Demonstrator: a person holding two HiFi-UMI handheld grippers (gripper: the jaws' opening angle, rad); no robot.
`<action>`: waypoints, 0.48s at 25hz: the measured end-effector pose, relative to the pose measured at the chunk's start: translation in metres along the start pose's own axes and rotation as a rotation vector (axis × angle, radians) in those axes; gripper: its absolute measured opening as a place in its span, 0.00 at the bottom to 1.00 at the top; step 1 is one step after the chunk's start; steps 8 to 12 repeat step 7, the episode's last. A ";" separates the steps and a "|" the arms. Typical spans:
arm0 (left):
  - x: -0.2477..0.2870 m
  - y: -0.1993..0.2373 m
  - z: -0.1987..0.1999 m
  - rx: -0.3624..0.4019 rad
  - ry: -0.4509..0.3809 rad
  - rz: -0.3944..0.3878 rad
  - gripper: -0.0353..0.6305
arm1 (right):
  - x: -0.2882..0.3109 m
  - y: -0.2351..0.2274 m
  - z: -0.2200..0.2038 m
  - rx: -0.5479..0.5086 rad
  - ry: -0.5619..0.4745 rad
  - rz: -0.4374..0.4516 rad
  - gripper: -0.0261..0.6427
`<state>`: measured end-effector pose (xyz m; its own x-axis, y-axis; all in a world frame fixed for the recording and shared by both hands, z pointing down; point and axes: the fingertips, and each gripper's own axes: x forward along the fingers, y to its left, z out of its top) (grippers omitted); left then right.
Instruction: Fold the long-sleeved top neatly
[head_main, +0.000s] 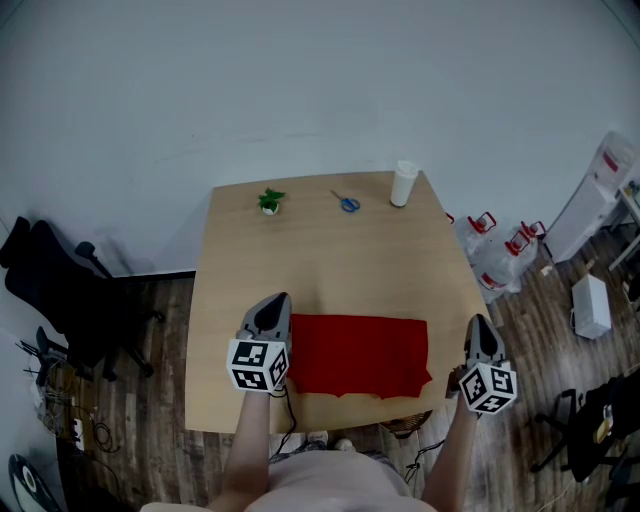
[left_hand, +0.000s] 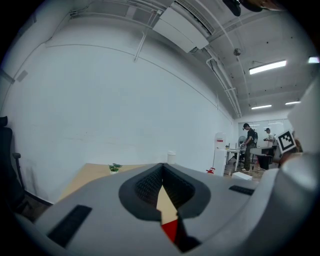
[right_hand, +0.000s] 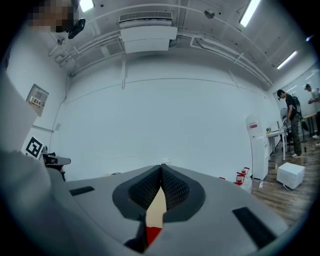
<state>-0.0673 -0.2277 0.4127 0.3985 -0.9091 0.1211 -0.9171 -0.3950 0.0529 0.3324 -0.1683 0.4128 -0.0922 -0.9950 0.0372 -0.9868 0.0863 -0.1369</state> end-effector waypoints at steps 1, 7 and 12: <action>0.000 0.000 0.000 -0.001 0.001 0.000 0.06 | 0.000 0.000 0.000 -0.001 0.001 0.001 0.05; 0.001 0.001 -0.001 -0.002 0.002 0.003 0.06 | 0.000 0.000 0.000 -0.005 0.006 0.003 0.05; 0.001 0.001 -0.001 -0.002 0.002 0.003 0.06 | 0.000 0.000 0.000 -0.005 0.006 0.003 0.05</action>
